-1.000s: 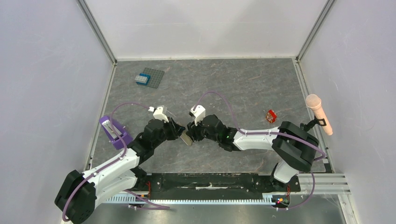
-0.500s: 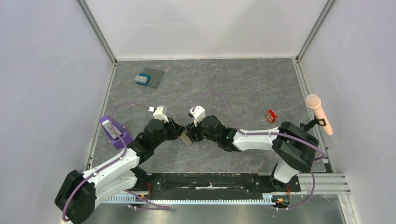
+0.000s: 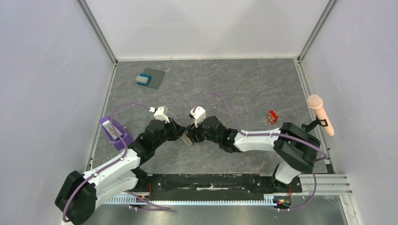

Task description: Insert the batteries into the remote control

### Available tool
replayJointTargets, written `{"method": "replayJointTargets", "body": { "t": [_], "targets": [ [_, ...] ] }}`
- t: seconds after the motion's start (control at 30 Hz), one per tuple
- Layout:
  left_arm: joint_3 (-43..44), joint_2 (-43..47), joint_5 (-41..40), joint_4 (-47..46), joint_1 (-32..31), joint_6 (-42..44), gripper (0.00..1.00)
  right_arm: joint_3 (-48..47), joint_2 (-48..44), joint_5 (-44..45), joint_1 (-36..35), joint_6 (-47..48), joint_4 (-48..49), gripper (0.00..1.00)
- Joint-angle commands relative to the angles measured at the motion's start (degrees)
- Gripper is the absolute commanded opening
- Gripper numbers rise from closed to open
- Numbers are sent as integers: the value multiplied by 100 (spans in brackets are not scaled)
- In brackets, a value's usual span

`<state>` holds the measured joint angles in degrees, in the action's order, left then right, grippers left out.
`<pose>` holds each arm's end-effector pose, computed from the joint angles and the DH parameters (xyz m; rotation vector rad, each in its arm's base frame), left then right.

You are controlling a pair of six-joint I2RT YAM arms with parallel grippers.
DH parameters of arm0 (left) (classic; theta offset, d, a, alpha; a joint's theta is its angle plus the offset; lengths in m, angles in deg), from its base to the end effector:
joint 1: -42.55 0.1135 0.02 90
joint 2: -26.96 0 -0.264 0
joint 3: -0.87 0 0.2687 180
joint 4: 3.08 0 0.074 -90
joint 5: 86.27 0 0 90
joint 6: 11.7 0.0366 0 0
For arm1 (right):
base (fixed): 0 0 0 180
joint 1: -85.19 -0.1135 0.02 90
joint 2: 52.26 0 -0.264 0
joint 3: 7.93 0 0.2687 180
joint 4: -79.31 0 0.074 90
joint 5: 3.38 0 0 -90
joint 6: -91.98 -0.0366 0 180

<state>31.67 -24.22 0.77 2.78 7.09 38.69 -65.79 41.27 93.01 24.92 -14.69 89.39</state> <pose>0.1685 -0.1177 0.1767 -0.1106 2.1134 -0.7585 0.1791 0.3055 0.1726 -0.7088 1.9704 0.7285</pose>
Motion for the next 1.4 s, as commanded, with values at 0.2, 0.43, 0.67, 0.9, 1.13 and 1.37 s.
{"method": "replayJointTargets", "body": {
  "t": [0.2, 0.43, 0.67, 0.9, 1.13, 1.37],
  "targets": [
    [58, -112, -104, 92, -65, 287, 2, -111, -121, -353, -134, -7, 278, 60],
    [37, -93, -88, 81, -66, 288, 2, -89, -99, -437, -134, -1, 311, 60],
    [19, -73, -83, 81, -69, 283, 2, -103, -93, -499, -134, -5, 290, 60],
    [4, -53, -66, 76, -66, 308, 2, -119, -56, 7, -137, -85, 219, 57],
    [-49, -58, -34, 81, -77, 460, 2, -109, -122, 343, -123, -167, 156, 45],
    [-84, -32, 6, 54, -75, 523, 2, -176, -30, 843, -125, -346, -9, 33]
  ]
}}
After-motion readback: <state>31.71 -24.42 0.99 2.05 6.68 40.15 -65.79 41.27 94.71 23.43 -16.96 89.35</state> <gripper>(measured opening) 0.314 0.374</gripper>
